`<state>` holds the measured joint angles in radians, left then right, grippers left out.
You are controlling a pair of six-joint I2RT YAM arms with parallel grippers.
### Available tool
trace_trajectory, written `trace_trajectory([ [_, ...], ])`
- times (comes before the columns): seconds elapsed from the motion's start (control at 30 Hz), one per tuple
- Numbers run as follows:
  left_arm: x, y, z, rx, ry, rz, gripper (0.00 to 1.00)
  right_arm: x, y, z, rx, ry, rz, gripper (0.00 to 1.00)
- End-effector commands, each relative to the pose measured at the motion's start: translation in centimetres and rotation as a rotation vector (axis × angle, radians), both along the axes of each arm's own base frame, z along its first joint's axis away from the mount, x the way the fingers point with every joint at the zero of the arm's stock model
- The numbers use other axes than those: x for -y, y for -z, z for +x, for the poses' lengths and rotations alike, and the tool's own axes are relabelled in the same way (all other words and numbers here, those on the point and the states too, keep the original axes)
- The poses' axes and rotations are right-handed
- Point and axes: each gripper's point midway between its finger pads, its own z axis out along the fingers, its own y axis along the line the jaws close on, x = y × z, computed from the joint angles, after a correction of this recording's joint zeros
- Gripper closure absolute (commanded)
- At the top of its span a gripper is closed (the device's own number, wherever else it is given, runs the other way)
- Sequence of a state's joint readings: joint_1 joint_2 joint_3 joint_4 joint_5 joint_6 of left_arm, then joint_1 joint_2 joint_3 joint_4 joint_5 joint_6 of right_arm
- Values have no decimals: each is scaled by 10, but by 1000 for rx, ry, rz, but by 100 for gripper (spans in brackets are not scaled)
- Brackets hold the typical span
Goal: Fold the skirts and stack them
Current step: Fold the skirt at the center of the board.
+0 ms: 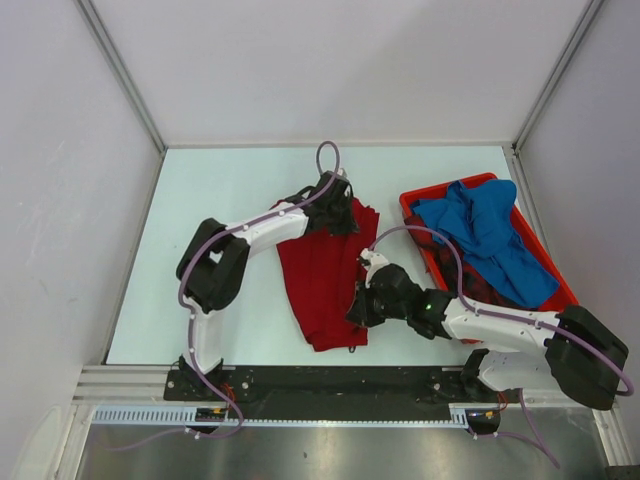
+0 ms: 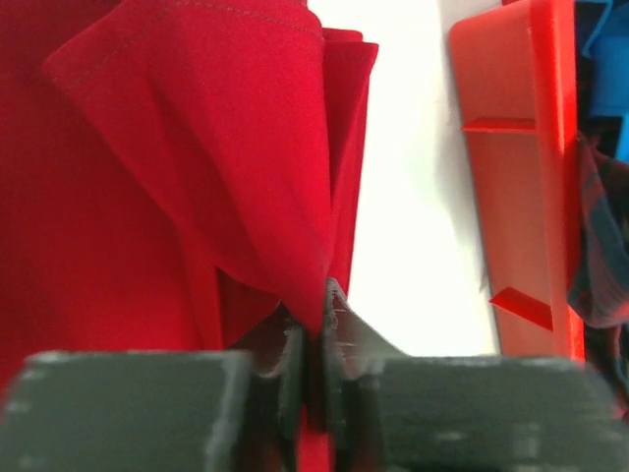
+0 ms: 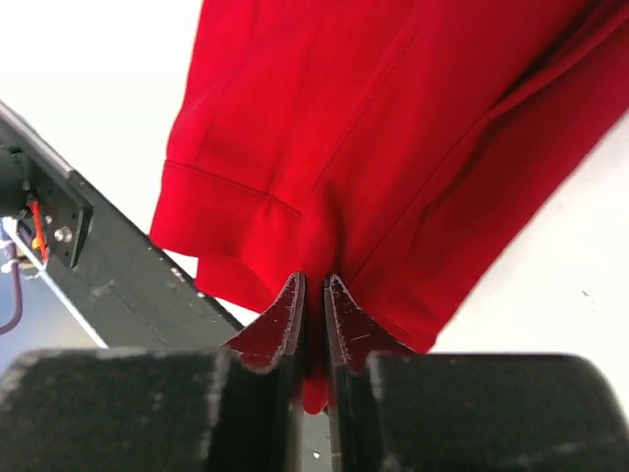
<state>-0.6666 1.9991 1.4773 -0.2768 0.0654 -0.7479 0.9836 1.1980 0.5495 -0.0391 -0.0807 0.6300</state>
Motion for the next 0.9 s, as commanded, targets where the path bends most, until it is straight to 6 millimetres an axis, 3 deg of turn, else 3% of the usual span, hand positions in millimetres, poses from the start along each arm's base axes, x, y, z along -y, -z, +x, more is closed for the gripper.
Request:
trace_trajectory([
  [0.0,11,-32,14,68,28,-36,72,19,7,0,-31,75,-55,71],
  [0.07,12,-40,13,77,47,-46,59,23,6,0,-29,89,-66,51],
  [0.1,12,-49,12,88,51,-52,43,27,7,-3,-38,91,-80,34],
  [0.17,14,-63,10,102,73,-69,27,35,1,0,-19,130,-79,21],
  [0.2,15,-75,6,112,89,-84,15,41,3,-2,-30,143,-100,9],
  [0.27,13,-88,6,135,94,-87,0,50,-8,3,4,190,-92,4],
  [0.4,2,-117,4,195,81,-66,0,62,-25,7,49,229,-64,0],
  [0.57,-42,-121,-2,190,12,28,0,63,-46,13,88,244,5,0],
  [0.73,-100,-102,-16,177,-88,34,0,74,-45,47,79,351,-14,0],
  [0.8,-122,-84,-27,161,-126,34,0,70,-36,59,60,354,-35,0],
  [0.87,-147,-66,-32,122,-168,39,0,70,-39,82,68,394,-36,0],
])
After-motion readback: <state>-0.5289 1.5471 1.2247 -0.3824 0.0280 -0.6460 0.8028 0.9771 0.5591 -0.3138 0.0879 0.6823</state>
